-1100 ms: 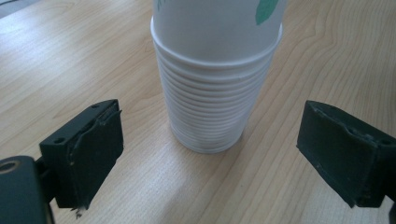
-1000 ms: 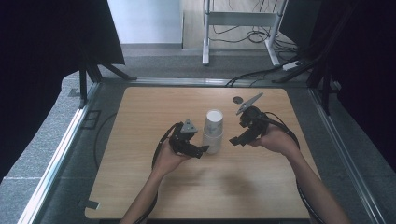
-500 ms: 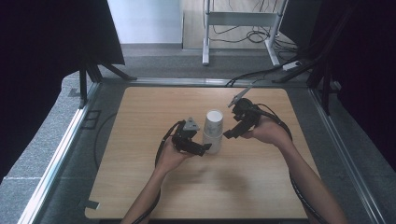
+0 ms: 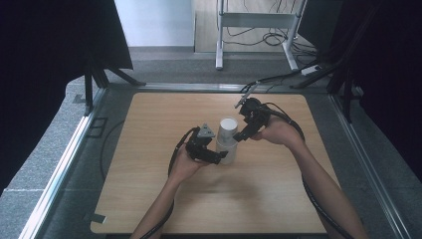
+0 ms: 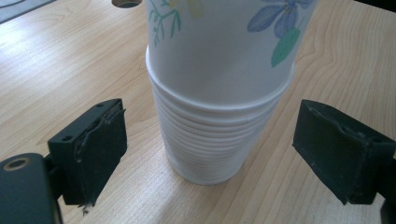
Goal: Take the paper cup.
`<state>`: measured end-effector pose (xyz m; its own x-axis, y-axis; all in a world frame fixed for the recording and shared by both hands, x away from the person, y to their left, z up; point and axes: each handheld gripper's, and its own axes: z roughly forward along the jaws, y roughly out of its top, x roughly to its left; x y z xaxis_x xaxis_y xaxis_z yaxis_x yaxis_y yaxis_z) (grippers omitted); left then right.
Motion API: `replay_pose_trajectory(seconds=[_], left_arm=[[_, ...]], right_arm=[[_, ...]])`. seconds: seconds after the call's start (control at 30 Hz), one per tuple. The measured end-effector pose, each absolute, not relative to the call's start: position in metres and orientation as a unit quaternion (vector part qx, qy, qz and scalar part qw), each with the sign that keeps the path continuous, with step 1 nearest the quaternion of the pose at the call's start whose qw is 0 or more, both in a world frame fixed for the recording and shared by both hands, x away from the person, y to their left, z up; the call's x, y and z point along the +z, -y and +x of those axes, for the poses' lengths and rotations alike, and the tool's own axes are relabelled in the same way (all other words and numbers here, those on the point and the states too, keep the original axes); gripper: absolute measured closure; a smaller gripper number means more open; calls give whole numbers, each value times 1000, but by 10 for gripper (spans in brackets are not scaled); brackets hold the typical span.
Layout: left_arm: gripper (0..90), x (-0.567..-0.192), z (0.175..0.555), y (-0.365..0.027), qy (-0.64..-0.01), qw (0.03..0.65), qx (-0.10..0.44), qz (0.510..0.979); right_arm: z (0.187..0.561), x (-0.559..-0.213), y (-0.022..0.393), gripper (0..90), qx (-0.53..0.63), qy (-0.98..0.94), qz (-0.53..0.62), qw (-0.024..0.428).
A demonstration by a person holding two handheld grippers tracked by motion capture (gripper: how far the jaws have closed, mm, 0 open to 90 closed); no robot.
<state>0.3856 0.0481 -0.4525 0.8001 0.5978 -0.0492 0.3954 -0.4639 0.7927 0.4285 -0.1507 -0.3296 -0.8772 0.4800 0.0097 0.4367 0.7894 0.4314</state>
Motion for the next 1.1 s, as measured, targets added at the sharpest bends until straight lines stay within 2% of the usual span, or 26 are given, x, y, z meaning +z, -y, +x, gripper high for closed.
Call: replay_pose_trajectory(seconds=[0.87, 1.1], left_arm=[[142, -456, 394, -39, -301, 440, 114, 839], [158, -456, 394, -38, -301, 452, 108, 833]], right_arm=[[450, -326, 117, 237, 198, -950, 239, 33], [453, -328, 109, 311, 189, -953, 236, 21]])
